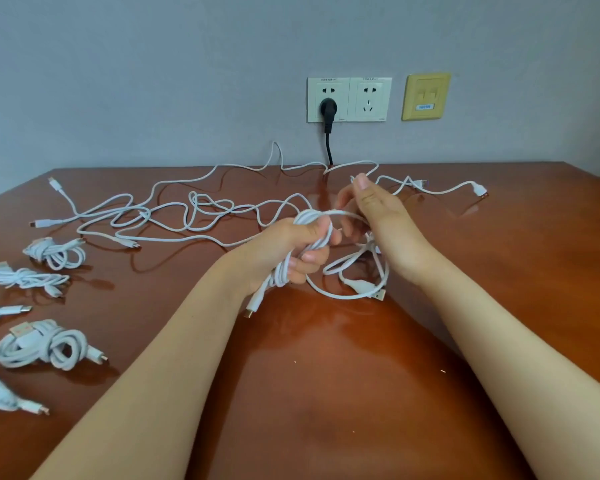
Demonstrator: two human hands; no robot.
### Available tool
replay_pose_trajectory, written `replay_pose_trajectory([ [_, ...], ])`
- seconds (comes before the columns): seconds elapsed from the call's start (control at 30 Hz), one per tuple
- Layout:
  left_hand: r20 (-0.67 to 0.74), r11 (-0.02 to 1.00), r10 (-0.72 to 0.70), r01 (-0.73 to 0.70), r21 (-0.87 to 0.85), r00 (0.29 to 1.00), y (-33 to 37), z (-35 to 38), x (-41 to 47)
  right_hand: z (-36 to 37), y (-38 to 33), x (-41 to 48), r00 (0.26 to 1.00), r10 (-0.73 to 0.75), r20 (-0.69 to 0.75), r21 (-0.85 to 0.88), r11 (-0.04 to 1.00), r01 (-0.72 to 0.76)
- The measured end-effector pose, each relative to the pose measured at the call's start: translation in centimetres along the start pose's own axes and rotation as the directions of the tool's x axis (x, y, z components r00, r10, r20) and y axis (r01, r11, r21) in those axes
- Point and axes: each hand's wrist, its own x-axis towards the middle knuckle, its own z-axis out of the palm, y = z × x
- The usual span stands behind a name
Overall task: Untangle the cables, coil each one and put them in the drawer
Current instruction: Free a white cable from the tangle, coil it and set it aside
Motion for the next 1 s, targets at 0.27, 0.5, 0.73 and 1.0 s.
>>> replay_pose_trajectory([
  [0.27, -0.210, 0.917, 0.117, -0.186, -0.353, 0.971, 0.6, -0.7, 0.2, -0.3, 0.6, 0.5, 0.986, 0.166, -0.035, -0.139, 0.976, -0.169],
  [0.5, -0.398, 0.811, 0.136, -0.333, -0.481, 0.907, 0.4, -1.3, 0.4, -0.9, 0.3, 0.8, 0.966, 0.254, -0.048, -0.125, 0.958, -0.258],
  [0.73, -0.409, 0.832, 0.124, -0.320, -0.454, 0.904, 0.0, -0.9, 0.9, -1.2, 0.2, 0.5, 0.976, 0.219, -0.008, -0.115, 0.969, -0.219],
  [1.0, -0.379, 0.515, 0.245, -0.451, -0.728, 0.892, 0.2, -2.7, 0.3, -0.7, 0.4, -0.1, 0.981, 0.188, 0.037, -0.686, 0.719, -0.112],
])
